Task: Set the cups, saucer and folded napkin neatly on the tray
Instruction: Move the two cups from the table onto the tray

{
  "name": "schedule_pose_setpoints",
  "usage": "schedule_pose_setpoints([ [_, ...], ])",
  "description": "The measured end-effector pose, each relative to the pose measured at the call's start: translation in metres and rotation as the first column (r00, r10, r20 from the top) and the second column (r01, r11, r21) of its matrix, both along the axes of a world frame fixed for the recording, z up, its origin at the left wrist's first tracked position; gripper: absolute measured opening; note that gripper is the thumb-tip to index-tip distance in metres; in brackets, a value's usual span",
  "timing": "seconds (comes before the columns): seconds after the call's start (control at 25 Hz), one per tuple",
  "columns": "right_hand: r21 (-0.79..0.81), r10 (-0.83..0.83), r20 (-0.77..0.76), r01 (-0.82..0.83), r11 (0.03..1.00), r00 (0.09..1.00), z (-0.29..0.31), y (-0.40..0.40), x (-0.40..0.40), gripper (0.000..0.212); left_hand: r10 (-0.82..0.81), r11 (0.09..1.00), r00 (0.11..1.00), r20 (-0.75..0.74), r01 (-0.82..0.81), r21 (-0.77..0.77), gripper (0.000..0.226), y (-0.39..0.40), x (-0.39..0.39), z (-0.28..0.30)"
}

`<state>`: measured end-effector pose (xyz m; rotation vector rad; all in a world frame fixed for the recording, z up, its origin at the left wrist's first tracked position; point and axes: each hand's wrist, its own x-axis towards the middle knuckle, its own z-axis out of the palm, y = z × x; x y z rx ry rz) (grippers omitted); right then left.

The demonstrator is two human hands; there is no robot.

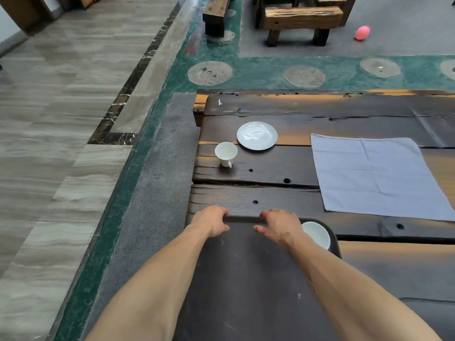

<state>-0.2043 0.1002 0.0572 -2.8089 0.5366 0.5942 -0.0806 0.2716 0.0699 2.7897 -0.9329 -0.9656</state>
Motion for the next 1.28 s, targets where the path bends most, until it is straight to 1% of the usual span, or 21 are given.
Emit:
schedule_pose_setpoints([
  [0.2,0.041,-0.014,-0.024,0.015,0.999,1.0,-0.012,0.012,0.036,0.048,-0.02,0.999,1.0,-0.009,0.02,0.032,0.047,0.016,0.03,-0.013],
  [0.44,0.02,-0.003,-0.078,0.005,1.0,0.997,-0.027,0.004,0.078,0.05,-0.02,0.998,0.999,-0.036,0.022,0.067,0.048,0.016,0.074,-0.031],
  [0.6,0.032,-0.042,-0.039,0.043,0.999,0.998,-0.031,-0.018,0.115,0.049,-0.022,0.997,1.0,0.002,0.021,0.068,0.047,0.0,0.112,-0.036],
  [0.76,0.026,-0.029,-0.022,0.03,0.999,0.999,-0.038,-0.041,0.152,0.044,-0.03,0.997,0.999,0.034,0.027,0.073,0.045,-0.021,0.149,-0.041],
  [0.84,0.037,-0.038,-0.011,0.038,0.999,0.999,-0.041,-0.054,0.17,0.044,-0.03,0.997,0.998,0.06,0.026,0.073,0.048,-0.034,0.168,-0.042],
  [0.96,0.074,-0.069,0.023,0.068,0.995,0.997,-0.045,-0.07,0.195,0.054,0.018,1.0,0.995,0.098,-0.02,0.018,0.063,-0.051,0.193,-0.044],
  [1.08,0.095,-0.092,0.068,0.085,0.992,0.994,-0.05,-0.082,0.217,0.074,0.077,0.994,0.99,0.122,-0.067,-0.084,0.089,-0.064,0.211,-0.05],
  [1.2,0.083,-0.065,0.101,0.057,0.995,0.993,-0.056,-0.089,0.235,0.093,0.077,0.987,0.989,0.126,-0.058,-0.15,0.112,-0.075,0.223,-0.058],
  [1.28,0.096,-0.055,0.123,0.043,0.994,0.991,-0.06,-0.091,0.245,0.098,0.06,0.981,0.989,0.136,-0.033,-0.19,0.118,-0.08,0.229,-0.065],
])
